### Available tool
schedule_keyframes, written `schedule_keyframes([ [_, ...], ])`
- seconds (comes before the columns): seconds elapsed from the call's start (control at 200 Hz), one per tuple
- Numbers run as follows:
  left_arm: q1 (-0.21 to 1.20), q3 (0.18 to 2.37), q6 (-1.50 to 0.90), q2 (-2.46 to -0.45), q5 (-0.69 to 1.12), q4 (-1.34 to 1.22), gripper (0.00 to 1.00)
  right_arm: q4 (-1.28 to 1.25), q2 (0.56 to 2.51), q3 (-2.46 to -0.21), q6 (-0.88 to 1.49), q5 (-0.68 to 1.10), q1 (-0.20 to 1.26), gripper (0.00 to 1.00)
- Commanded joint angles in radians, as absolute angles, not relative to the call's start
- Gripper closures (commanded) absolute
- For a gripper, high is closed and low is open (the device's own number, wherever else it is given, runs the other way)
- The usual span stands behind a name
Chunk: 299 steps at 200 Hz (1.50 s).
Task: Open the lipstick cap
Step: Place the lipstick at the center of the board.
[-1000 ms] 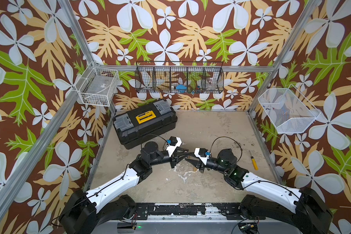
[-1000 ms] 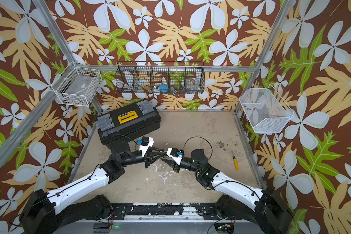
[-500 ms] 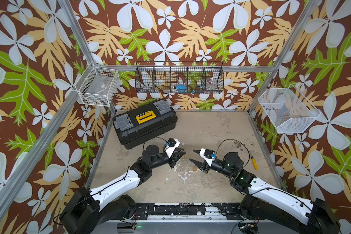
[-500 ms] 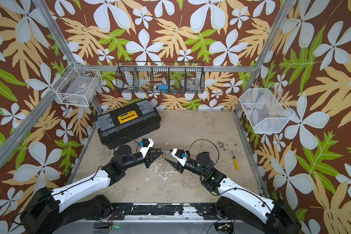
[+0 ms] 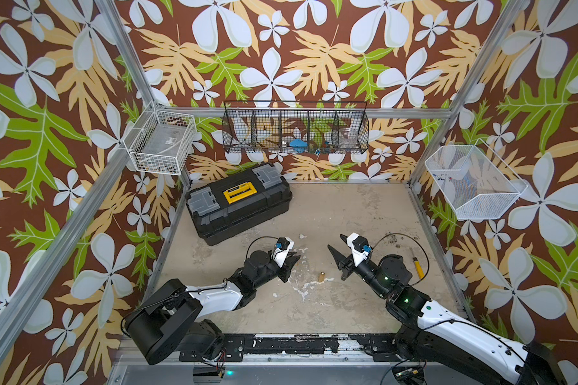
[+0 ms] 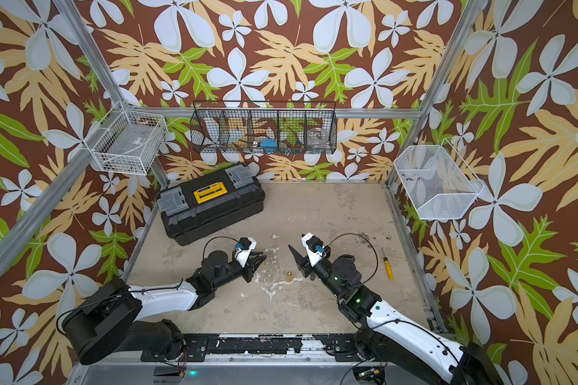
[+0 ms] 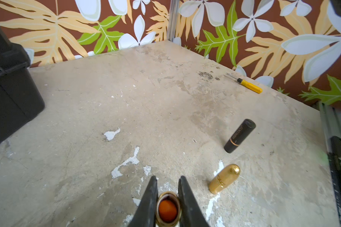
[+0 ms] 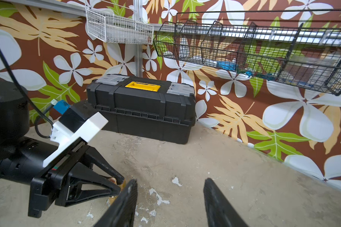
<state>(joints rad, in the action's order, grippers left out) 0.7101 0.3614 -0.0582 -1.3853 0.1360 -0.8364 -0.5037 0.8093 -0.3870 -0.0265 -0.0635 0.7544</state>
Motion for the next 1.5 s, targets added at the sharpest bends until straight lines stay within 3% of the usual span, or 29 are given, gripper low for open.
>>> schedule_keyframes([
  [0.0, 0.722, 0.363, -0.022, -1.431, 0.038, -0.922, 0.91, -0.529, 0.800, -0.376, -0.005, -0.120, 0.755, 0.44],
  [0.505, 0.729, 0.385, 0.020, -1.643, 0.022, -0.989, 0.90, -0.531, 0.810, -0.369, 0.003, -0.113, 0.755, 0.40],
  [1.171, 0.729, 0.351, 0.052, -1.717, -0.072, -1.155, 0.90, -0.529, 0.853, -0.372, 0.000, -0.071, 0.756, 0.40],
  [1.491, 0.728, 0.343, 0.055, -1.722, -0.063, -1.146, 0.79, -0.528, 0.857, -0.374, 0.007, -0.068, 0.756, 0.40],
])
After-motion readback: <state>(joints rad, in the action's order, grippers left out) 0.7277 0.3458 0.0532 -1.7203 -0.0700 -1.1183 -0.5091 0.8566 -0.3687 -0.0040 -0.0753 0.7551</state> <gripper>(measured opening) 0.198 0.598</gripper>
